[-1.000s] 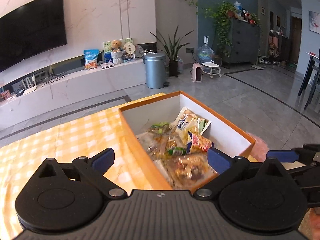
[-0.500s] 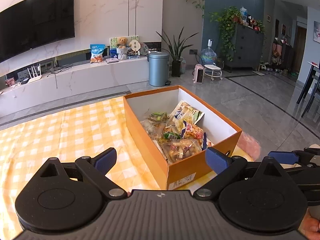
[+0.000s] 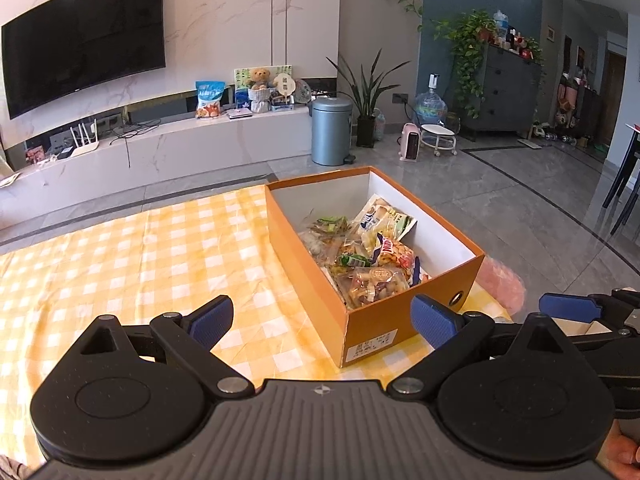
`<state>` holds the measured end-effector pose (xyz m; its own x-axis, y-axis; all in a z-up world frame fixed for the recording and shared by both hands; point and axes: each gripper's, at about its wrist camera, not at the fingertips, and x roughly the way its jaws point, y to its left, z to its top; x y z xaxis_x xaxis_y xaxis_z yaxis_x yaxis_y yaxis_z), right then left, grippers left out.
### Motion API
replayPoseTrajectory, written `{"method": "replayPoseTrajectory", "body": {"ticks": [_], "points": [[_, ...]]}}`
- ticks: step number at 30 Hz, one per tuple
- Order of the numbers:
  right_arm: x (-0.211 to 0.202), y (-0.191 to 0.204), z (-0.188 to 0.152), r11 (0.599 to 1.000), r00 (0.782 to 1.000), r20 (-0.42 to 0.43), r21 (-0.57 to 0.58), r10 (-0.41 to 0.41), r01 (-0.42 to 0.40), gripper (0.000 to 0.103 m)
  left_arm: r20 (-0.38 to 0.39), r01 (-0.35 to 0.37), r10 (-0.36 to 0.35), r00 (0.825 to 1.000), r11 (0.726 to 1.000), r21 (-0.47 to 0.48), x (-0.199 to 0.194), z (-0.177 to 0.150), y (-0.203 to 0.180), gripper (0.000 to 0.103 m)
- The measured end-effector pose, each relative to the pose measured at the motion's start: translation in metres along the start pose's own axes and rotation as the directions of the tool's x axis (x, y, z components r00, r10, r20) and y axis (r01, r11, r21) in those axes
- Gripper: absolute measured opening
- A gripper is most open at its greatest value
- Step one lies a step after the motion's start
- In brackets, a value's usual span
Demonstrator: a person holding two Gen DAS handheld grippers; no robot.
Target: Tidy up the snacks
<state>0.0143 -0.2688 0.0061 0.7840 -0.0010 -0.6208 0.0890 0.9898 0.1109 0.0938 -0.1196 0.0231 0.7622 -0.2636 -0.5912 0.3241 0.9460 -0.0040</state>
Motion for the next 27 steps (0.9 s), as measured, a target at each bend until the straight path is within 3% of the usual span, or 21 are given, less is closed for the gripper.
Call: {"method": "replayPoseTrajectory", "body": {"ticks": [15,27], "points": [[0.0051,0.0024,-0.0029,1.000,1.000,-0.007,-0.015,0.000,0.000,0.084,-0.010,-0.016,0.016,1.000,1.000,-0.013,0.0007,-0.0052,-0.0010,0.103],[0.0093,0.0053,-0.0068,1.000,1.000,-0.020,-0.026,0.008,-0.008,0.084,-0.016,-0.068,0.067,0.998,0.998,-0.008,-0.0026,-0.0073,-0.0032,0.103]]}}
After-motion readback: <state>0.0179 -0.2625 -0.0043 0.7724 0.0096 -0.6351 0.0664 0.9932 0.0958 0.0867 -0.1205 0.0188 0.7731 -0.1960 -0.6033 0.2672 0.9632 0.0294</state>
